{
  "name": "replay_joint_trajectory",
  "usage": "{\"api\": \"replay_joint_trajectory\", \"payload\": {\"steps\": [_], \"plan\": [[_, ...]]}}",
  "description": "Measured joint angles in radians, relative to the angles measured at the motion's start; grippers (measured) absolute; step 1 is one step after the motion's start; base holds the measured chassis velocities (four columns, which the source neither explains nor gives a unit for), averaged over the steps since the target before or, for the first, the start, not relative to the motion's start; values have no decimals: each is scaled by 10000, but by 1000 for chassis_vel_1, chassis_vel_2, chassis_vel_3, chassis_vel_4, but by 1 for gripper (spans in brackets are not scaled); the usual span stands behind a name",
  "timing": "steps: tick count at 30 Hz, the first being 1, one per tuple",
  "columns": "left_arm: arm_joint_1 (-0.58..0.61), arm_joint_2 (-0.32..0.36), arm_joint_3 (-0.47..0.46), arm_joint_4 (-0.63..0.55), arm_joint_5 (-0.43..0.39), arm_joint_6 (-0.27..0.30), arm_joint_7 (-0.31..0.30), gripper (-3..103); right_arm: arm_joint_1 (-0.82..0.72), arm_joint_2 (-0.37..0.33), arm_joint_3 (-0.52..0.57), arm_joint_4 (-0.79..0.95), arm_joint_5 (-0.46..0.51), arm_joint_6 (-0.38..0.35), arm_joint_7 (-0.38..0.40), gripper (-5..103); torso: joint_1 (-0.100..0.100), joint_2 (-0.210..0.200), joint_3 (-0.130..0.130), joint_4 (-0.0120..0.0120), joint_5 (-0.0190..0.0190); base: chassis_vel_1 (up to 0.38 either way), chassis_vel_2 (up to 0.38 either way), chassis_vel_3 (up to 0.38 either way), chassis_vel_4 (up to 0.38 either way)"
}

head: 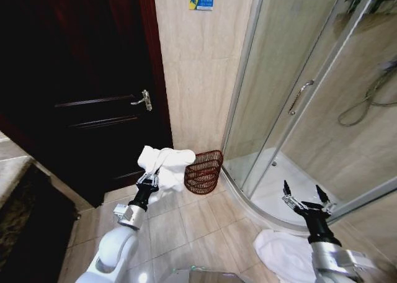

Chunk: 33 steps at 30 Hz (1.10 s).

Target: Discard the used towel into the hamper.

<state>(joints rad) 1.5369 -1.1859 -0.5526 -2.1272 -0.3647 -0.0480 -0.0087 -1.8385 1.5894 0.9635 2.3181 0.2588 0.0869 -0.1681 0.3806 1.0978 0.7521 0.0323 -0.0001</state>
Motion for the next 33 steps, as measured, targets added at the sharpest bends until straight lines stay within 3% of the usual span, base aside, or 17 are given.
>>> {"api": "replay_joint_trajectory", "payload": {"steps": [8, 20, 33], "plan": [[-1436, 610, -111, 1092, -896, -146, 187, 9, -136, -855, 764, -681, 496, -55, 43, 100, -208, -461, -252, -1, 0, 0, 0, 0, 0], [-1519, 156, 240, 1534, -864, -334, 531, 9, 442, 5, -503, -389, -872, -155, -538, 100, -467, -1040, -573, 1, 0, 0, 0, 0, 0], [-1588, -365, 282, 1827, -228, -532, 697, 9, 122, -266, -519, -333, -947, 108, -486, 100, -732, -1635, -903, 0, 1, 0, 0, 0, 0]]}}
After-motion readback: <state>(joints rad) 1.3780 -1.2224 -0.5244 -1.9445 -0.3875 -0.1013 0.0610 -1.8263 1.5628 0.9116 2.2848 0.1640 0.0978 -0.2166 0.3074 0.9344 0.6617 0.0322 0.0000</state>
